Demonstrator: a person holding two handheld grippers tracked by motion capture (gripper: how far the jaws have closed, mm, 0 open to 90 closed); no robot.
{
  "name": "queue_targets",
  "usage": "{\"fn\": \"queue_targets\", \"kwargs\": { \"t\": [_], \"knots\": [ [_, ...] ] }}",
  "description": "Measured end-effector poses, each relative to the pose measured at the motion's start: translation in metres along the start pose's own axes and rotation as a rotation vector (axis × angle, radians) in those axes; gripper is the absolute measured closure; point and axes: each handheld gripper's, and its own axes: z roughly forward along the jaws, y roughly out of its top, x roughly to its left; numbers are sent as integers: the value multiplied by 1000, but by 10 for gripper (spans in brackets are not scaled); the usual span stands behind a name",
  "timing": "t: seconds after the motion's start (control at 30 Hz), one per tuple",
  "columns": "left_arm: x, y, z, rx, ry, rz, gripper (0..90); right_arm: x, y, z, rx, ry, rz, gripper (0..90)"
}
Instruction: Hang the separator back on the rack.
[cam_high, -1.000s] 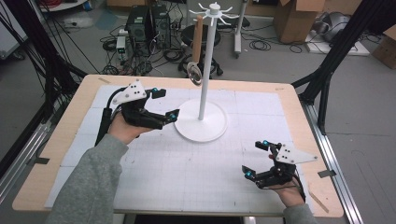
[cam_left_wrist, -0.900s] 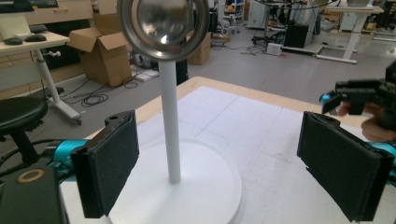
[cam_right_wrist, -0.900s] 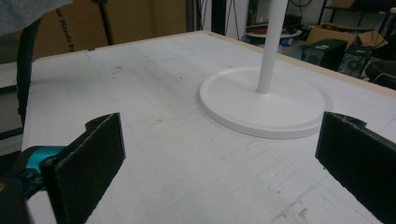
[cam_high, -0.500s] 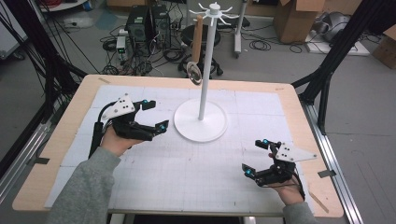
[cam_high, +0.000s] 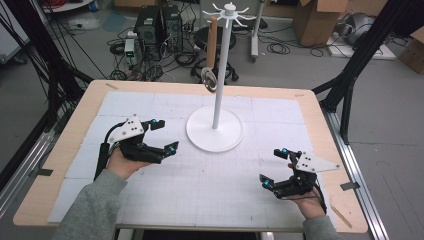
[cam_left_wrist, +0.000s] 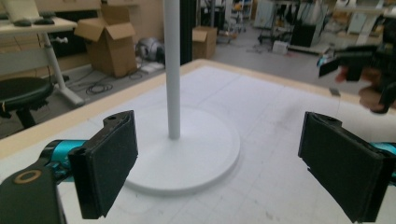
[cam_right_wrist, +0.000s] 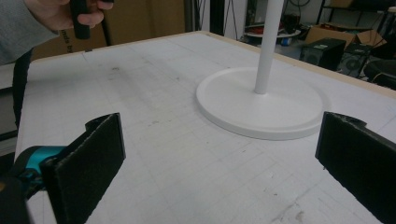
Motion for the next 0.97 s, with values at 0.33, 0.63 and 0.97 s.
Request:
{"fn": "queue_targets", "kwargs": {
  "t": [0.33,0.63,0.97],
  "knots": [
    [-4,-12,-9,-23,-2,-1,123,-2,0,-3,-11,-9,6,6],
    [3,-29,-25,-7,35,-34,123,-3,0,-2,-13,-15,6,6],
    [6,-45,-39,-14,63,-50,115,-1,0,4,0,-1,-8,6]
  ]
}}
